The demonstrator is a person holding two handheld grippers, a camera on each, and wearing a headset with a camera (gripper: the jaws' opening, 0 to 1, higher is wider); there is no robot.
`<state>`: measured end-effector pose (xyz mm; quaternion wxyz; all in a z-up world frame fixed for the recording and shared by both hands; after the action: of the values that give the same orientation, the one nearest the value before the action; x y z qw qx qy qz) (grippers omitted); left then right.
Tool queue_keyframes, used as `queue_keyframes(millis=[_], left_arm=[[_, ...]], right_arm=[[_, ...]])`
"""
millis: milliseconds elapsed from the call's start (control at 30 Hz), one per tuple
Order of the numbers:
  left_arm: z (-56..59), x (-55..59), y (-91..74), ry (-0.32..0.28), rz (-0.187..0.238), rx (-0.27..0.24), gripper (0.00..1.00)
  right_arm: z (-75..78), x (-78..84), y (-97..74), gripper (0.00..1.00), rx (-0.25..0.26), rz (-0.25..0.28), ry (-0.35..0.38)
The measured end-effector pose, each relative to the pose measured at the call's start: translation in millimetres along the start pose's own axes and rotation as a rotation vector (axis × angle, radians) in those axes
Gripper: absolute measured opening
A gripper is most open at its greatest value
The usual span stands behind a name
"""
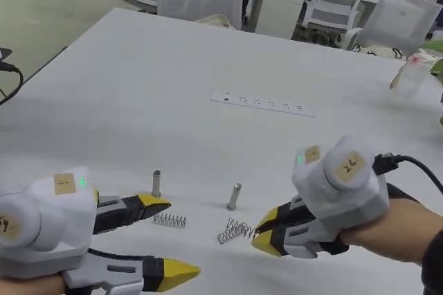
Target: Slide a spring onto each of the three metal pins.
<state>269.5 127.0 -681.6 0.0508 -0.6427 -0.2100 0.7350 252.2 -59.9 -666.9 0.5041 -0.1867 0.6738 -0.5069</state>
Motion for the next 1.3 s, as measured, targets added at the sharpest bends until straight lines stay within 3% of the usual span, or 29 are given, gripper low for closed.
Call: queue_keyframes(millis=[467,933,1133,1300], left_arm=[[7.0,-4.0,15.3,0.084,-0.029,0.069,0.41],[15.2,-4.9,24.4,0.195,-0.059,0.124,0.22],[18.9,-3.5,28.4,0.233,-0.092,0.146,0.19],[20.3,-2.8,29.5,0.256,-0.096,0.155,0.13]], right_arm=[[-14.0,-13.3,3.4,0.08,-0.047,-0.028,-0.075],[-23.9,-16.8,6.7,0.08,-0.088,-0.071,-0.134],[-27.1,-18.6,7.6,0.08,-0.106,-0.087,-0.149],[-29.3,-19.7,7.2,0.08,-0.115,-0.092,-0.160]])
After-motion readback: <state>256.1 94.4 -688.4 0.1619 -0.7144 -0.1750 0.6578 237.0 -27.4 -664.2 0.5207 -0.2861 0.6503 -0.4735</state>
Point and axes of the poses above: the centre of the closed fingertips' face, and the gripper's own axes: y roughly forward along the fingers, z roughly to its right, x roughly out of its underside, the point moved 8 cm from there along -y, roughly backward along the fingers, and after that the axes turned 5 degrees about -z, right-handed, at the moved point
